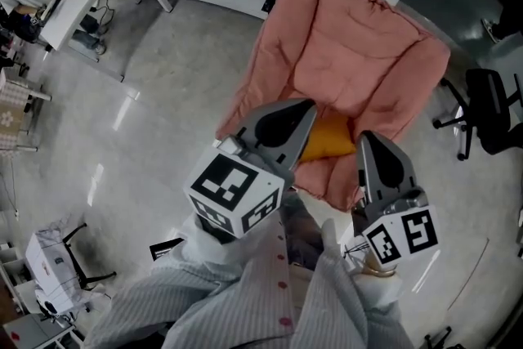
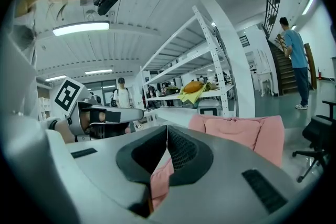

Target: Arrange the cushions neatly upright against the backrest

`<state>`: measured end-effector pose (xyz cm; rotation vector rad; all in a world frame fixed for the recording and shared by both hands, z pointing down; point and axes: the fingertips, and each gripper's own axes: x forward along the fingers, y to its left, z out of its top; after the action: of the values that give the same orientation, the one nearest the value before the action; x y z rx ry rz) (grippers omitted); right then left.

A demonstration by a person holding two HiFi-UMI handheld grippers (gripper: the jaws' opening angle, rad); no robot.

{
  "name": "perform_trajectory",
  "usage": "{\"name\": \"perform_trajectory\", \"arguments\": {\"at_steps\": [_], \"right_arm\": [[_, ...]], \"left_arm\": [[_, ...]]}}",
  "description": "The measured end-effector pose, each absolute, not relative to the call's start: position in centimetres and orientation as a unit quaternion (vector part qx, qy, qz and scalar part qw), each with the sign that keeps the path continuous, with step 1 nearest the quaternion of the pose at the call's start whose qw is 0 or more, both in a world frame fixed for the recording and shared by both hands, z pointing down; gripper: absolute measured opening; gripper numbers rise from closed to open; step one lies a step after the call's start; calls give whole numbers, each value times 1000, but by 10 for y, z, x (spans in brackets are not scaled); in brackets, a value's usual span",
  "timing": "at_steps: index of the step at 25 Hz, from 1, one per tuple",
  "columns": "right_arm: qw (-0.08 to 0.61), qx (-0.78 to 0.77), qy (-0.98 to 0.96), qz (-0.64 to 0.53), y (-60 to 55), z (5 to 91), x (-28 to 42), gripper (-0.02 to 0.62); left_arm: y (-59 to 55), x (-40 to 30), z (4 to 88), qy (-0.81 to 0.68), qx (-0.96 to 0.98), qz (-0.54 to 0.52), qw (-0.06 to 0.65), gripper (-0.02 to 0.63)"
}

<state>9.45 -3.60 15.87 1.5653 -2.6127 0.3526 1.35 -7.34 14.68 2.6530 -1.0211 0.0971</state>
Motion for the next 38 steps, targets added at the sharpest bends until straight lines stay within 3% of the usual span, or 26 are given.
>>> {"name": "perform_trajectory", "arguments": {"at_steps": [16, 38], "right_arm": [[54, 531, -831, 156, -108, 191, 113, 14], [129, 572, -771, 249, -148, 351, 146, 14]], "left_arm": [[-145, 9, 178, -353, 916, 79, 172, 9], [-178, -10, 362, -366, 874, 165, 274, 9]]}}
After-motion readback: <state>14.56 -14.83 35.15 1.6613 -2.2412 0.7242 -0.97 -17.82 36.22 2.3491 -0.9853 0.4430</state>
